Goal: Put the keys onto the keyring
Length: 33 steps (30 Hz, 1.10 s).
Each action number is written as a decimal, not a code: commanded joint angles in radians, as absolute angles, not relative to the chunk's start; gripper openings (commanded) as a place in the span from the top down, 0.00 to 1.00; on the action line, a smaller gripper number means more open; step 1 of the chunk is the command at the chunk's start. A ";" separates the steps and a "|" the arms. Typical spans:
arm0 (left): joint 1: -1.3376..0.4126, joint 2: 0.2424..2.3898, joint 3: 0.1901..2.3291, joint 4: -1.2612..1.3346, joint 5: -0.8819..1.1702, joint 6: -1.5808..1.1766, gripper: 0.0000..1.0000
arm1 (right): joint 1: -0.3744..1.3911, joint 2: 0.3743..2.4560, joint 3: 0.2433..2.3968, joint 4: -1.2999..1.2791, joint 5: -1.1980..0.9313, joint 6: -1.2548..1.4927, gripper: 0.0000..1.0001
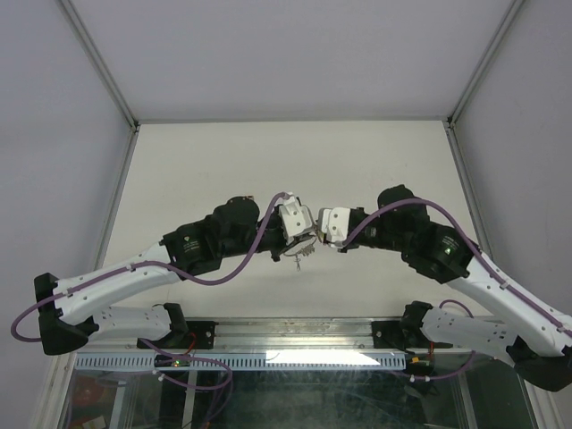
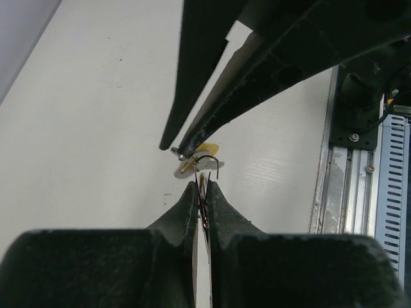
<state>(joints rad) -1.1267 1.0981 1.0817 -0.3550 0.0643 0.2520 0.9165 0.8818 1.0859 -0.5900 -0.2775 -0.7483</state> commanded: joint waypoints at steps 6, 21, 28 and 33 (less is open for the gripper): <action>-1.144 1.074 1.065 -0.272 0.142 0.229 1.00 | 0.917 0.839 1.011 -0.263 -0.088 -0.588 0.73; -1.144 1.066 0.981 -0.072 -0.154 0.019 1.00 | 0.917 0.761 1.144 -0.547 0.075 0.030 0.64; -1.144 1.043 0.934 0.013 -0.295 -0.008 1.00 | 0.916 0.863 1.251 -0.649 0.123 0.537 0.56; -1.144 1.039 0.919 0.048 -0.305 -0.013 1.00 | 0.915 0.877 1.173 -0.512 0.108 0.707 0.56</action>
<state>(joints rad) -1.1393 1.0752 0.9192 -0.0765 -0.2588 0.0139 0.9180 0.8738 1.2037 -0.6086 0.0982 0.4660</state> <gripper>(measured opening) 0.014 0.438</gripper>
